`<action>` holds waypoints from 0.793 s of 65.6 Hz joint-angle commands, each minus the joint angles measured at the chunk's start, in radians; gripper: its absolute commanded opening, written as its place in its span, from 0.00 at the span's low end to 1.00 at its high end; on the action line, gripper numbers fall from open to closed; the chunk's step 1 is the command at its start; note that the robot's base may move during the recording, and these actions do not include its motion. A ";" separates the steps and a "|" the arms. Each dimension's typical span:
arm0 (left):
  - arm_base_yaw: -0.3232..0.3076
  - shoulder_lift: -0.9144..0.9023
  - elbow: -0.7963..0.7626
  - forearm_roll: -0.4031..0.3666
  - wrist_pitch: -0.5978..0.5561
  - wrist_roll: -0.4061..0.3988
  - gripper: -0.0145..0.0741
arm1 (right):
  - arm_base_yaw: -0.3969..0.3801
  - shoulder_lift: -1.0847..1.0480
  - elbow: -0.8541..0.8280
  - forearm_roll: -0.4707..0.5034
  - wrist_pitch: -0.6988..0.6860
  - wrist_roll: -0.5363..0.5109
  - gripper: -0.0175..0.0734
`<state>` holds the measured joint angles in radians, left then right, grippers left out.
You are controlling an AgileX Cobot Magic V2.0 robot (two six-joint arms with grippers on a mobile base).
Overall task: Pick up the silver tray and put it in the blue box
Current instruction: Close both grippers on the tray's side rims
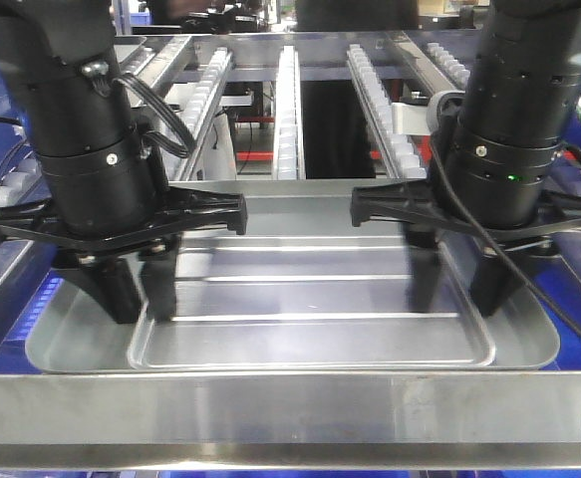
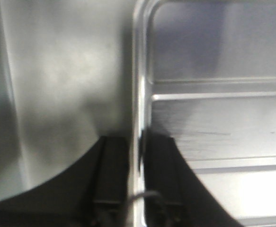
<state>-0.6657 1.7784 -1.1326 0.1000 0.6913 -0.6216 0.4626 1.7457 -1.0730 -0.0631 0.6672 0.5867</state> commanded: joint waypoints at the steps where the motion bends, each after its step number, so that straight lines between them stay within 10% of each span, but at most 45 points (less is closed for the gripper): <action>1: -0.005 -0.045 -0.019 0.003 -0.015 -0.013 0.16 | -0.003 -0.042 -0.027 -0.008 -0.021 -0.009 0.34; 52: -0.004 -0.045 -0.019 0.016 -0.010 -0.013 0.16 | -0.003 -0.042 -0.027 -0.008 -0.007 -0.009 0.26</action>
<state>-0.6657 1.7784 -1.1326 0.1039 0.6952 -0.6237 0.4606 1.7457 -1.0730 -0.0740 0.6822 0.5867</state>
